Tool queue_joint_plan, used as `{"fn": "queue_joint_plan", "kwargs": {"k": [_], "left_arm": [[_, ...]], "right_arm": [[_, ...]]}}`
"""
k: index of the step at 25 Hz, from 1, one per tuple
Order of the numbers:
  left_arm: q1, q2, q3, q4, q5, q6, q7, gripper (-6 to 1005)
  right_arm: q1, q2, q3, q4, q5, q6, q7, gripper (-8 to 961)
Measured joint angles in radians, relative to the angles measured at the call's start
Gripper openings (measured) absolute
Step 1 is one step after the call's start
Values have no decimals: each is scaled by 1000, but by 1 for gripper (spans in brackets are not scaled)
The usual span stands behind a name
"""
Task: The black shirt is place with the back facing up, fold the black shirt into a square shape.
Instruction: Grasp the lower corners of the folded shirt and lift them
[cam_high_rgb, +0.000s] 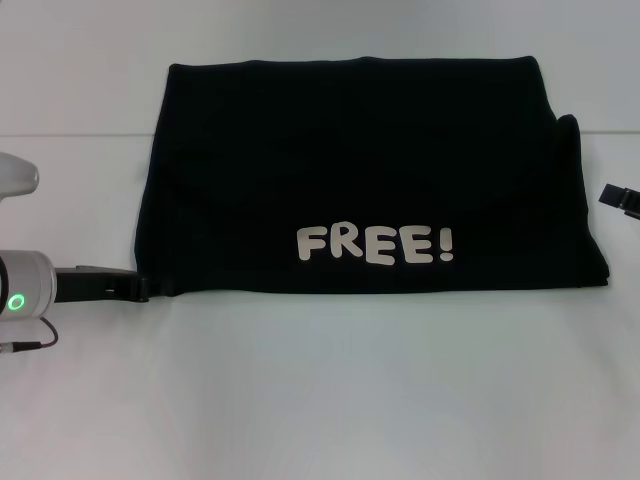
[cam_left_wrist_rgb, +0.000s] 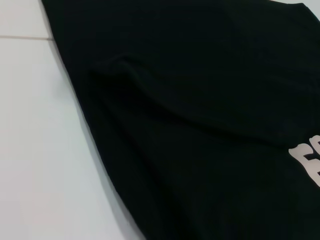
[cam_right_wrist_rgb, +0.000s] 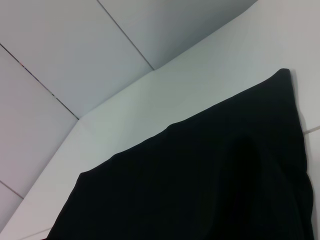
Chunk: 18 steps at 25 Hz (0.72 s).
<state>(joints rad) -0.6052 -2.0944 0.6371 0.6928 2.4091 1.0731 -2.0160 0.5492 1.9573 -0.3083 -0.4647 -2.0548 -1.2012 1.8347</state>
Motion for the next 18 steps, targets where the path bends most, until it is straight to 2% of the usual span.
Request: {"fn": "queue_joint_plan", "kwargs": {"k": [6,9,12,14,18], "left_arm": [[0,-1,6,0,0,-14,2,322],[0,-1,6,0,0,-15,1,92],[-1,2,5,9,0,3,-1,39],[-2,6,2,17,0,31,-3,3],[-3,15,-1,36,-2,92,-2,2]], "right_arm": [[-4,-1,0,-1,1,0,0,687],[-6,-5,-2,-1,-1,0,4,687],[-5,-14,-15,-4,-34,1,38,687],[4,-28,-29,-8,-91,5,81,687],[26,-44,-63,-11,-190,25,149,687]]}}
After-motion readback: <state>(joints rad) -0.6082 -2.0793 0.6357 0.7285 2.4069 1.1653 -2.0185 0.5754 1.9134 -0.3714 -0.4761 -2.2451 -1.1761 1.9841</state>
